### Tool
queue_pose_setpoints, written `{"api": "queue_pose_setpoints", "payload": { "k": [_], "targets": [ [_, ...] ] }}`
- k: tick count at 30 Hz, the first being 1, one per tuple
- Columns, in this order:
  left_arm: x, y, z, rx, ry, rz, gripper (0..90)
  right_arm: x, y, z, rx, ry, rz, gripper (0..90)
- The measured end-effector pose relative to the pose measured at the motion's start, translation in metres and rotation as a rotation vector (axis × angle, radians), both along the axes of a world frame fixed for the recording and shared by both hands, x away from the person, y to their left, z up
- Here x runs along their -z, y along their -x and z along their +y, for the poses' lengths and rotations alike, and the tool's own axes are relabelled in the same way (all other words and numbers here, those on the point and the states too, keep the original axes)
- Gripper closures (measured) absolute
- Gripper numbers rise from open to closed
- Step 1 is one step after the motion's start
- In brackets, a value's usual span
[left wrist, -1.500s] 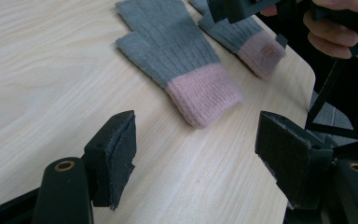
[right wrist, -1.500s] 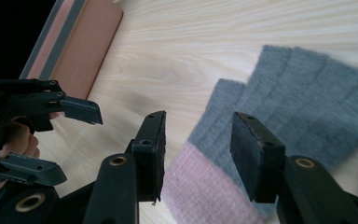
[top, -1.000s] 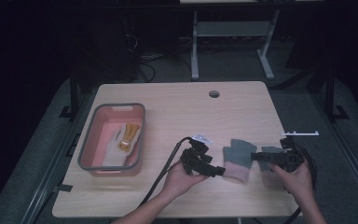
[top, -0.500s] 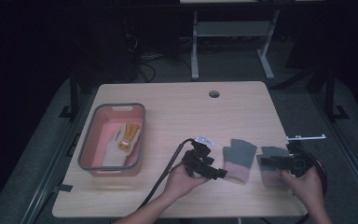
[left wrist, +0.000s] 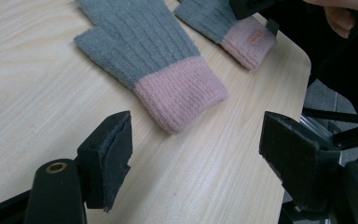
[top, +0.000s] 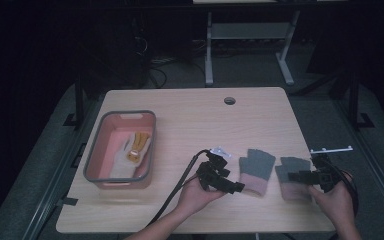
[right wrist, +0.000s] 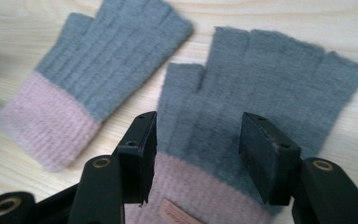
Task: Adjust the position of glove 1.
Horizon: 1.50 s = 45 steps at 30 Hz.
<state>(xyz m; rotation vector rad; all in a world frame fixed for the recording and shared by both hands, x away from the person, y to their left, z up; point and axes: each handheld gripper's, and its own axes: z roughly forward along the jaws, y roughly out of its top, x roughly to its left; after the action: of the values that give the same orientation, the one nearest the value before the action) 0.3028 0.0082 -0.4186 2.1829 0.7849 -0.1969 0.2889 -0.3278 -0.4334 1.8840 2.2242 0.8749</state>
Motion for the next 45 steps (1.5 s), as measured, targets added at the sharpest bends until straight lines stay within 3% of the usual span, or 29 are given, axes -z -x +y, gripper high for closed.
{"api": "queue_pose_setpoints", "payload": {
  "k": [5, 10, 16, 20, 33, 45],
  "targets": [
    [0.001, 0.0, 0.0, -0.001, -0.001, 0.007, 25.9, 0.004, -0.002, 0.001, -0.014, 0.06, 0.001, 48.5],
    [0.002, 0.0, 0.001, -0.003, 0.001, 0.004, 25.9, 0.01, -0.004, 0.005, -0.013, 0.105, 0.03, 50.2],
    [0.003, 0.001, 0.002, -0.008, 0.005, 0.014, 25.9, 0.013, -0.006, 0.015, -0.045, 0.198, 0.026, 51.3],
    [0.002, 0.002, 0.002, -0.005, 0.009, 0.011, 26.0, 0.012, -0.009, 0.022, -0.042, 0.248, 0.053, 53.5],
    [0.003, 0.003, 0.002, -0.017, -0.004, 0.012, 26.2, 0.011, -0.011, 0.018, -0.01, 0.214, 0.067, 78.1],
    [0.004, 0.002, 0.001, -0.024, -0.015, 0.008, 26.2, 0.01, -0.012, 0.012, 0.01, 0.169, 0.075, 81.7]
  ]
}}
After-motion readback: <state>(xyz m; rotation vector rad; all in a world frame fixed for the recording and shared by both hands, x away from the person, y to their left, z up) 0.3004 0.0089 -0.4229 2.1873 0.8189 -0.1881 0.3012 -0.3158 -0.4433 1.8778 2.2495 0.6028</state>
